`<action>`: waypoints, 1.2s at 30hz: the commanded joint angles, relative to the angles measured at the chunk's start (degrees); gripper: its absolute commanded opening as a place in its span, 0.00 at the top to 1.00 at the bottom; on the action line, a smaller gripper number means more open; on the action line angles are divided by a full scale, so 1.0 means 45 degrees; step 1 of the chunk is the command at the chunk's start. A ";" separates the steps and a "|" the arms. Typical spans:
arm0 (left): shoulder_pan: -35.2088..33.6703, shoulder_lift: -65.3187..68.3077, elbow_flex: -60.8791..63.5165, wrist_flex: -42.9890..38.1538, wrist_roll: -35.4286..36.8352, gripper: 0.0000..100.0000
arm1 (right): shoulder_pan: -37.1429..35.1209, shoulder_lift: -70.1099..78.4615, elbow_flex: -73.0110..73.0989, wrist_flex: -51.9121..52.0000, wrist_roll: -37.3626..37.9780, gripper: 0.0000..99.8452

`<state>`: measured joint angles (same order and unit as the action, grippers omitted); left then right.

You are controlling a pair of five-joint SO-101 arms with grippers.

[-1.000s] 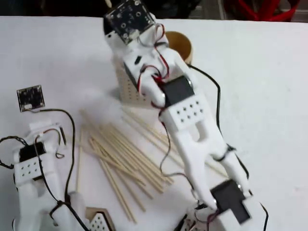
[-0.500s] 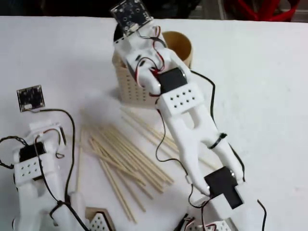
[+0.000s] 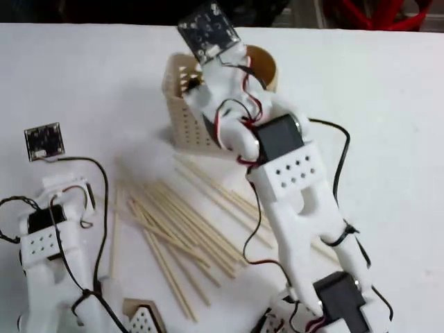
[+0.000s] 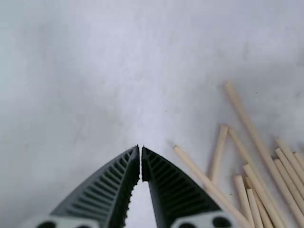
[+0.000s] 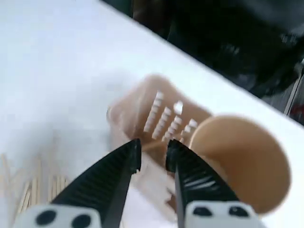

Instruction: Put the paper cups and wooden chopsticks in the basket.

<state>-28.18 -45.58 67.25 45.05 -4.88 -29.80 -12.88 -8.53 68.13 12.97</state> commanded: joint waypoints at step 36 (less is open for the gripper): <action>-0.0107 -0.0322 -0.0059 -0.0293 -0.0117 0.97 | -0.4366 0.2237 0.7893 -0.2432 0.0020 0.82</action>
<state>-28.18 -45.58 67.25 45.05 -4.88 -48.35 -5.23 28.84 58.46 12.97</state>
